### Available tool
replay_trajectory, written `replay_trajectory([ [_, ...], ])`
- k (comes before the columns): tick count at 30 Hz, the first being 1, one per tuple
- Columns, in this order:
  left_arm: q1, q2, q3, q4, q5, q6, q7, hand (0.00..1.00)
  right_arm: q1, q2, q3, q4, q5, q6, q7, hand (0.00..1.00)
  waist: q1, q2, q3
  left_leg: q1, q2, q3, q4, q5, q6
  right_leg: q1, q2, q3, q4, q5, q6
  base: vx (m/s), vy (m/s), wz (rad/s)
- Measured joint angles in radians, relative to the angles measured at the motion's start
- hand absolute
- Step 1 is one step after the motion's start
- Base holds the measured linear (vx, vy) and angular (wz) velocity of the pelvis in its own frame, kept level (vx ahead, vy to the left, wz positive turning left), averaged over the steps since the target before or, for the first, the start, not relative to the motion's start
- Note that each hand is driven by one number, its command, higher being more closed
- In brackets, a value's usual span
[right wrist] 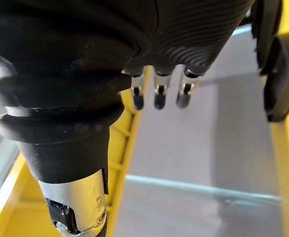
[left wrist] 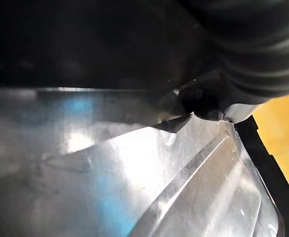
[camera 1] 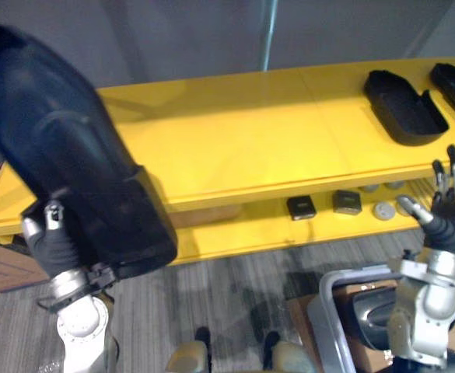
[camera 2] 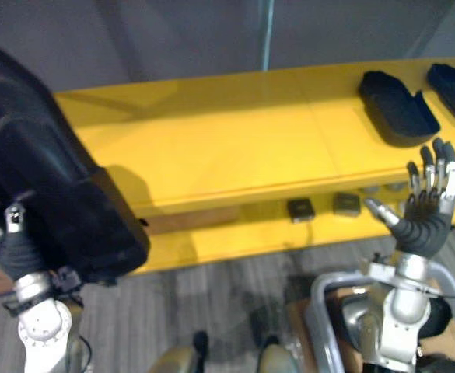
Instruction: Walk over and take plastic housings, then place them on the shelf
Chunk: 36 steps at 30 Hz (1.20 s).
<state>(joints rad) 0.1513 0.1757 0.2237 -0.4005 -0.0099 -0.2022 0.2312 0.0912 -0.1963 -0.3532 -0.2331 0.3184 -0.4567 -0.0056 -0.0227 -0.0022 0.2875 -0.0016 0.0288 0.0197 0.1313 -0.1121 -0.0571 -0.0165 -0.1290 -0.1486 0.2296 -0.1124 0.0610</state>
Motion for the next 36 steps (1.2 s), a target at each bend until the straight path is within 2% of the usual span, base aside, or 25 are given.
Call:
replay_trajectory([
  [1,-0.041,0.022,-0.018,0.028,-0.028,0.041,-0.03,1.0,0.014,0.0,0.0,0.007,0.0,0.007,0.003,0.0,-0.008,0.001,0.0,-0.001,0.003,0.03,0.0,0.001,0.0,-0.015,0.004,0.024,-0.001,0.007,0.007,-0.03,0.037,-0.51],
  [2,-0.068,0.033,-0.023,0.056,-0.034,0.06,-0.039,1.0,0.02,0.0,0.0,0.009,0.0,0.013,0.004,0.0,-0.014,0.003,0.0,-0.001,0.004,0.043,0.0,0.001,0.001,-0.022,0.006,0.04,-0.002,0.011,0.013,-0.03,0.046,-0.52],
  [3,-0.133,0.059,-0.034,0.134,-0.054,0.106,-0.039,1.0,0.03,0.0,-0.001,0.011,-0.001,0.028,0.005,0.0,-0.037,0.006,0.001,0.0,0.005,0.061,0.0,0.001,0.001,-0.028,0.008,0.055,-0.01,0.02,0.014,-0.01,0.049,-0.57],
  [4,-0.201,0.087,-0.035,0.223,-0.088,0.154,-0.037,1.0,0.037,0.0,-0.004,0.015,0.0,0.036,0.01,0.0,-0.054,0.009,0.001,0.001,0.008,0.09,0.001,0.002,0.002,-0.042,0.011,0.08,-0.014,0.03,0.016,-0.01,0.052,-0.59],
  [5,-0.236,0.101,-0.036,0.27,-0.106,0.176,-0.033,1.0,0.042,0.0,-0.009,0.019,0.0,0.042,0.013,0.0,-0.063,0.009,0.001,0.0,0.01,0.103,0.001,0.002,0.002,-0.052,0.012,0.099,-0.015,0.035,0.017,0.01,0.047,-0.59],
  [7,-0.353,0.152,-0.037,0.431,-0.159,0.248,0.008,1.0,0.057,-0.002,-0.032,0.058,0.004,0.048,0.032,0.0,-0.106,0.014,0.004,0.002,0.013,0.148,0.001,0.003,0.004,-0.075,0.024,0.139,-0.02,0.046,0.02,0.02,0.019,-0.52],
  [11,-0.498,0.206,-0.042,0.591,-0.195,0.324,0.074,1.0,0.122,-0.002,-0.025,0.066,0.014,0.069,0.042,0.0,-0.152,0.029,0.012,0.011,0.02,0.207,-0.007,0.003,0.004,-0.101,0.029,0.187,-0.011,0.047,0.02,0.02,0.013,-0.41],
  [15,-0.633,0.252,-0.045,0.729,-0.28,0.396,0.153,1.0,0.172,-0.002,0.017,0.068,0.026,0.07,0.047,0.0,-0.169,0.047,0.023,0.027,0.031,0.261,-0.025,0.005,0.001,-0.13,0.047,0.234,0.007,0.045,0.018,0.01,-0.019,-0.36],
  [17,-0.708,0.276,-0.048,0.815,-0.342,0.45,0.198,1.0,0.184,-0.002,0.056,0.069,0.031,0.07,0.044,0.0,-0.193,0.05,0.024,0.014,0.033,0.271,-0.027,0.006,-0.001,-0.154,0.05,0.239,0.018,0.045,0.017,-0.02,-0.033,-0.13],
  [21,-0.762,0.287,-0.049,0.875,-0.38,0.492,0.259,1.0,0.201,-0.002,0.126,0.07,0.034,0.07,0.022,0.0,-0.197,0.043,0.05,0.009,0.034,0.311,-0.03,0.006,-0.001,-0.181,0.055,0.261,0.036,0.044,0.017,-0.03,-0.012,-0.14],
  [23,-0.784,0.291,-0.049,0.875,-0.377,0.494,0.282,1.0,0.211,-0.001,0.15,0.071,0.033,0.07,0.015,0.0,-0.196,0.04,0.053,-0.009,0.035,0.317,-0.024,0.005,-0.001,-0.198,0.053,0.261,0.042,0.044,0.017,-0.04,-0.012,0.03],
  [26,-0.85,0.305,-0.05,0.9,-0.368,0.512,0.356,1.0,0.214,-0.001,0.209,0.085,0.033,0.073,-0.007,0.0,-0.188,0.033,0.073,-0.036,0.037,0.325,-0.01,0.005,-0.001,-0.228,0.051,0.263,0.061,0.043,0.016,-0.01,-0.011,0.03],
  [28,-0.901,0.34,-0.05,0.913,-0.362,0.554,0.387,1.0,0.21,-0.002,0.234,0.085,0.035,0.073,-0.024,0.0,-0.185,0.027,0.106,-0.054,0.047,0.345,0.02,-0.005,-0.002,-0.242,0.052,0.263,0.08,0.036,0.013,-0.02,-0.01,0.01],
  [31,-0.945,0.376,-0.05,0.928,-0.324,0.599,0.403,1.0,0.207,-0.003,0.261,0.083,0.061,0.073,-0.044,0.0,-0.181,0.026,0.11,-0.097,0.05,0.352,0.043,-0.006,-0.001,-0.288,0.052,0.267,0.105,0.033,0.011,-0.02,-0.038,0.03],
  [32,-0.958,0.379,-0.05,0.933,-0.322,0.615,0.414,0.0,0.207,-0.004,0.267,0.081,0.063,0.073,-0.052,0.0,-0.179,0.025,0.111,-0.105,0.053,0.357,0.054,-0.006,-0.001,-0.296,0.052,0.267,0.115,0.031,0.009,0.0,0.0,0.0],
  [36,-0.966,0.379,-0.049,0.959,-0.319,0.628,0.428,0.0,0.208,-0.009,0.295,0.081,0.081,0.073,-0.072,0.0,-0.179,0.026,0.112,-0.104,0.058,0.373,0.075,-0.012,-0.003,-0.298,0.052,0.267,0.137,0.02,0.006,0.0,0.0,0.0],
])
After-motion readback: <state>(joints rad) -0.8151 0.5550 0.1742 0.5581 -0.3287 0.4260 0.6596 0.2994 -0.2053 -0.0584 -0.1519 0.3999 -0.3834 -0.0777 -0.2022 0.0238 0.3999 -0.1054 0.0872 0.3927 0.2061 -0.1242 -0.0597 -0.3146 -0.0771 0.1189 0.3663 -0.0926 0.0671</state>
